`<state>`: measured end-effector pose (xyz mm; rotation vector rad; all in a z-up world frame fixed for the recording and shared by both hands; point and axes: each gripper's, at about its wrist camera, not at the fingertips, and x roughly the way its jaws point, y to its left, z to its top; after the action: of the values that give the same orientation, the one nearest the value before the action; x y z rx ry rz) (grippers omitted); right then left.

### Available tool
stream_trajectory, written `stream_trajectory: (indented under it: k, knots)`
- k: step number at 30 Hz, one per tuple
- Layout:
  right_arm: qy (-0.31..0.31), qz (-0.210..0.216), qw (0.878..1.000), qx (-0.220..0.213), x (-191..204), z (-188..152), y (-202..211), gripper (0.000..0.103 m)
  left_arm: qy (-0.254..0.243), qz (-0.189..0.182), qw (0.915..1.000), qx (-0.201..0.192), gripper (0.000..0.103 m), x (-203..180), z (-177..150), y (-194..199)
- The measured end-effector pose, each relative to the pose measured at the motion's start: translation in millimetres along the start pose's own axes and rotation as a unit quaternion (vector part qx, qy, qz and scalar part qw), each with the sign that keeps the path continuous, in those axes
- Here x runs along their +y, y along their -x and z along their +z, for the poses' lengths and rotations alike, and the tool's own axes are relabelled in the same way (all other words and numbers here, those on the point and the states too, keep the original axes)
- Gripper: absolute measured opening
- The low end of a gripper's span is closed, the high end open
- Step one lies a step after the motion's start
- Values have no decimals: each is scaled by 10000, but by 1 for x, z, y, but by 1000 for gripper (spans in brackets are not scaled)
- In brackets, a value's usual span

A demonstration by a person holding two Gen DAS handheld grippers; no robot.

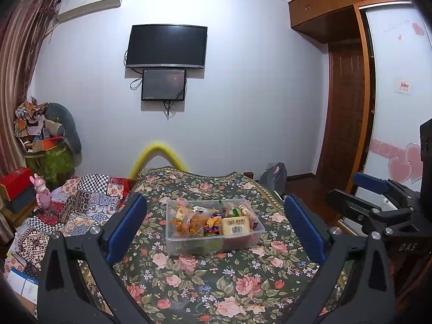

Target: Organize snacks

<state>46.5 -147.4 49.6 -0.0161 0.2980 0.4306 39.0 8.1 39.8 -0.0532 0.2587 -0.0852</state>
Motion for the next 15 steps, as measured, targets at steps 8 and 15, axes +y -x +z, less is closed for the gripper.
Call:
stream_trajectory:
  k: [8, 15]
  knots:
    - [-4, -13, 10000, -11, -2, 1, -2, 103, -74, 8, 10000, 2, 103, -1, -2, -1]
    - [91, -46, 9999, -58, 1, 1, -3, 103, -30, -39, 10000, 59, 103, 0, -5, -4]
